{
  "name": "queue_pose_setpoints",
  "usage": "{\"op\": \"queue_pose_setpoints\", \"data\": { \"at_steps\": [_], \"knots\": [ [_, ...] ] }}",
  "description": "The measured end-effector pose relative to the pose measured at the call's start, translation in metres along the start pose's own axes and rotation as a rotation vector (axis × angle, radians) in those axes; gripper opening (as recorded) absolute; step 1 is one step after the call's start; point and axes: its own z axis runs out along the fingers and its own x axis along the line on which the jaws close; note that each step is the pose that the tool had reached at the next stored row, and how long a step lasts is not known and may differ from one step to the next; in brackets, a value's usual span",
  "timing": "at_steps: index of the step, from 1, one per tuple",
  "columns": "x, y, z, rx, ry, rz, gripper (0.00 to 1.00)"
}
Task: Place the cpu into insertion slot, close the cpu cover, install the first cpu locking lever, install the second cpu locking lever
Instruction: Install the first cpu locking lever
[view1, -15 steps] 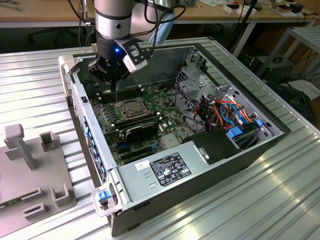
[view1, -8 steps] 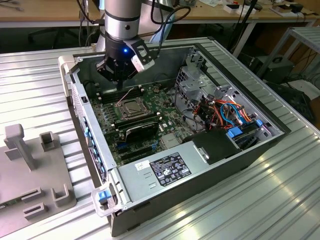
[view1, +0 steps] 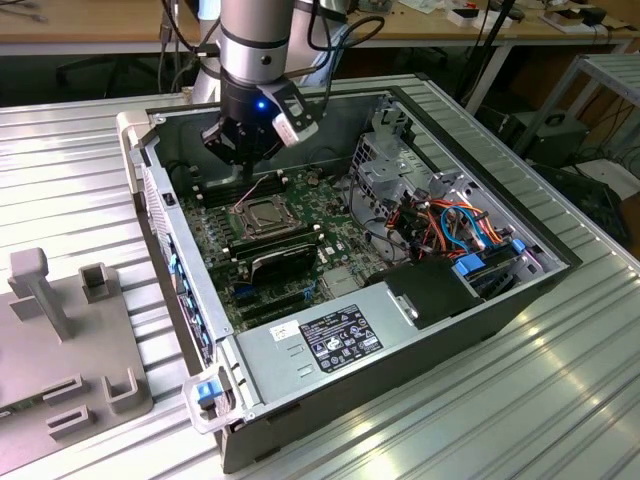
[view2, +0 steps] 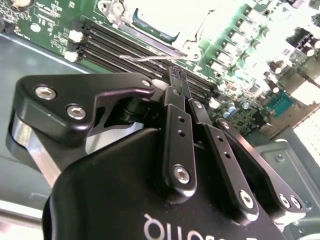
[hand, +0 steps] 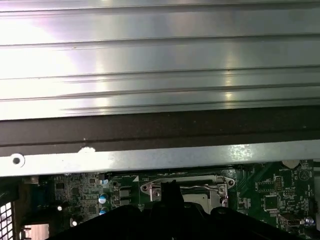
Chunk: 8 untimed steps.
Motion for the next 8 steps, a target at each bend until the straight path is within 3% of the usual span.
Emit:
{"op": "queue_pose_setpoints", "data": {
  "at_steps": [2,8],
  "knots": [
    [-0.0059,0.0005,0.0021,-0.0003,0.0004,-0.013,0.11],
    [-0.0100,0.0013,0.0051,-0.0011,0.0017,-0.049,0.11]
  ]
}}
